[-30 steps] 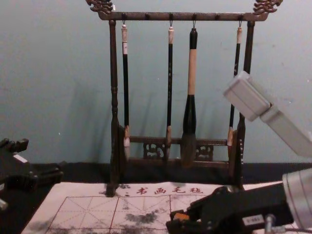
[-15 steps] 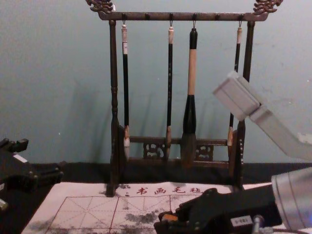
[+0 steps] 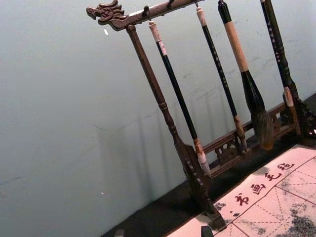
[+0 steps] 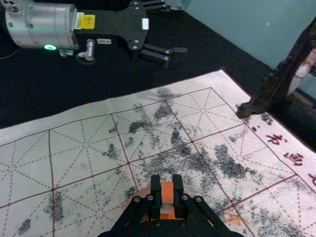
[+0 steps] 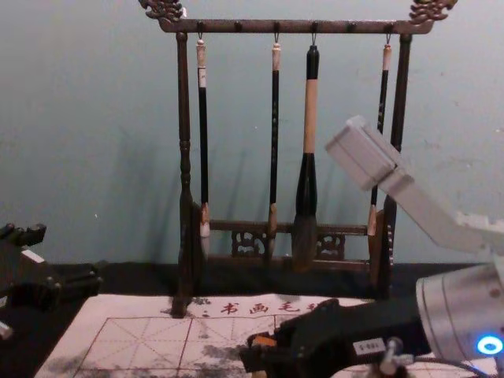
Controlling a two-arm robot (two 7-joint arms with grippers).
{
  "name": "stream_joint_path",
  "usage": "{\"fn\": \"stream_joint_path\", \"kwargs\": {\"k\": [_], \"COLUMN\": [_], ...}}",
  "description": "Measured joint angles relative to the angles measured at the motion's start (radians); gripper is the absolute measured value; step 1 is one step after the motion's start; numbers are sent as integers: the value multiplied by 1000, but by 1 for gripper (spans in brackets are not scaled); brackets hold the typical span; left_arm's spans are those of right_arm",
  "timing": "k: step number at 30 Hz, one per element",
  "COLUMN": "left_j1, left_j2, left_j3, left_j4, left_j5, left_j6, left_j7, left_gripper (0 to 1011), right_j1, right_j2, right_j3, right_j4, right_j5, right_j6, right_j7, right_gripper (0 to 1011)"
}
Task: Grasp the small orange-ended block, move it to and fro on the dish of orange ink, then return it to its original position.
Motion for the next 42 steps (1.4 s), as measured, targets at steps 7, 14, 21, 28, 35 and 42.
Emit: {"fn": "stream_joint_path", "kwargs": {"k": [7,14,21,28,35,42], "left_j1": [0,0,0,0,0,0], "left_j2": [0,0,0,0,0,0], "left_j3": [0,0,0,0,0,0], "left_j4": [0,0,0,0,0,0], "left_j5": [0,0,0,0,0,0], "left_j6": [0,0,0,0,0,0], "left_j7": [0,0,0,0,0,0], "left_gripper": [1001,1001,1001,1001,1001,1001], "right_j1": [4,4,-2,-17,-32,-41], "right_j2": [-8,-3,13,35,51,60], "right_j3": [8,18,31,38,39,35], "right_j4": [11,15,5,-18,-43,-60], "right_j5": [1,-1,-1,4,14,22], "right_j6": [8,11,14,16,20,22], "right_j7": [-17,-26,-29,-22,-12,-5], "right_gripper": [124,124,124,124,124,124]}}
